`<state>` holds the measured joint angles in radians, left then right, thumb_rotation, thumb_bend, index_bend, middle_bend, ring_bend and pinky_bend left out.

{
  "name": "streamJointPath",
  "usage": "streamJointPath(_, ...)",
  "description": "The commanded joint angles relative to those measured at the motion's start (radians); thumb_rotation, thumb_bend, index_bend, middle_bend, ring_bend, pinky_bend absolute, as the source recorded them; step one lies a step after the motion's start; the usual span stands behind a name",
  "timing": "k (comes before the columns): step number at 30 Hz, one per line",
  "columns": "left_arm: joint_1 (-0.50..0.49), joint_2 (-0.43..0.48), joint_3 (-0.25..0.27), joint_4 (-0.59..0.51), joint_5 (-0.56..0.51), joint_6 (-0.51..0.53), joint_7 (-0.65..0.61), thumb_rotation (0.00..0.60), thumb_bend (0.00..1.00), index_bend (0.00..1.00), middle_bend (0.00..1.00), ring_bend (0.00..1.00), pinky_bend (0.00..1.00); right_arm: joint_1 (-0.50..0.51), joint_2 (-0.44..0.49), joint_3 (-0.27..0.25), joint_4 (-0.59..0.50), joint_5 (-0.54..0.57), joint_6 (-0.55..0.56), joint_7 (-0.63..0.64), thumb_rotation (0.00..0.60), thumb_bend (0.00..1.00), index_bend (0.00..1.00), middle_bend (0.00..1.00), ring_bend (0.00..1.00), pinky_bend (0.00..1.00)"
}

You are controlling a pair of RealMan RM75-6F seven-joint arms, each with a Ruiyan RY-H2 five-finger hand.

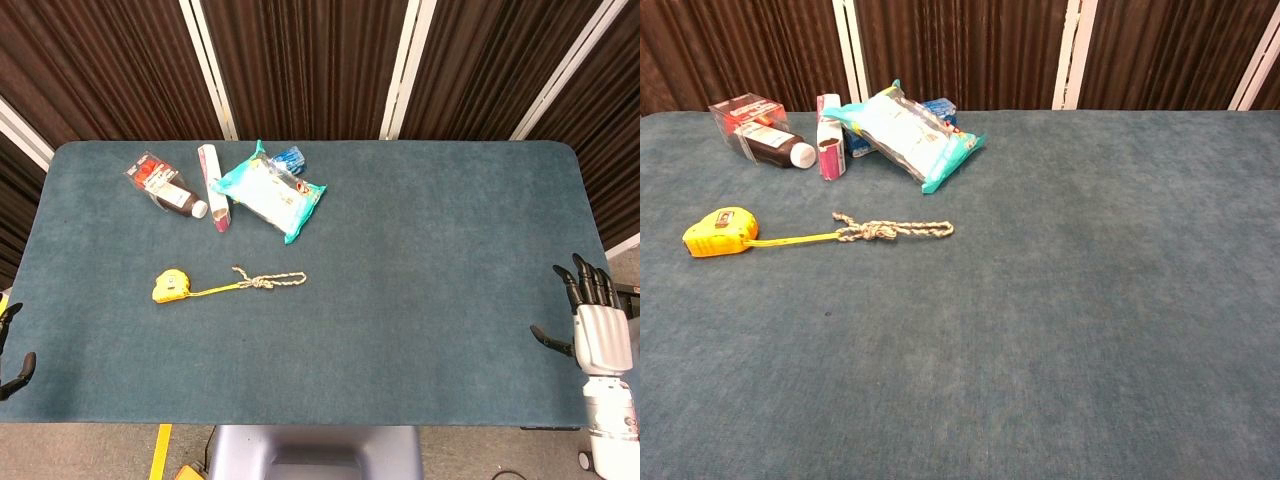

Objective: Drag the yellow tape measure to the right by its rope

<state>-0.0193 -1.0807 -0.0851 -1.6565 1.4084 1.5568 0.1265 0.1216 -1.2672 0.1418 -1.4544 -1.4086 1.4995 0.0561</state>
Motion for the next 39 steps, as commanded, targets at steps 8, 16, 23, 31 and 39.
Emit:
streamJointPath(8,0.011,0.002,0.005,-0.002,0.038,0.036,-0.013,0.6,0.41,0.14,0.0,0.0,0.11,-0.004,0.01,-0.006,-0.009,-0.018,-0.001,0.026,0.6,0.24,0.25,0.03,0.01,0.0)
streamJointPath(16,0.011,0.008,0.014,0.006,0.063,0.037,-0.036,0.6,0.41,0.14,0.0,0.0,0.11,0.012,0.01,-0.026,-0.003,-0.048,-0.035,0.032,0.6,0.24,0.25,0.03,0.01,0.0)
streamJointPath(23,0.018,0.014,0.013,0.002,0.064,0.048,-0.058,0.6,0.41,0.14,0.0,0.0,0.11,0.155,0.002,-0.015,-0.062,-0.088,-0.225,0.001,0.6,0.24,0.26,0.03,0.01,0.0)
streamJointPath(31,0.031,0.024,0.005,0.005,0.047,0.063,-0.072,0.6,0.41,0.14,0.0,0.0,0.11,0.451,-0.192,0.109,-0.116,0.019,-0.519,-0.285,0.6,0.24,0.32,0.03,0.01,0.0)
streamJointPath(39,0.049,0.035,-0.006,-0.003,0.018,0.081,-0.074,0.6,0.41,0.14,0.0,0.0,0.11,0.7,-0.481,0.237,0.057,0.197,-0.636,-0.438,0.6,0.24,0.38,0.04,0.03,0.0)
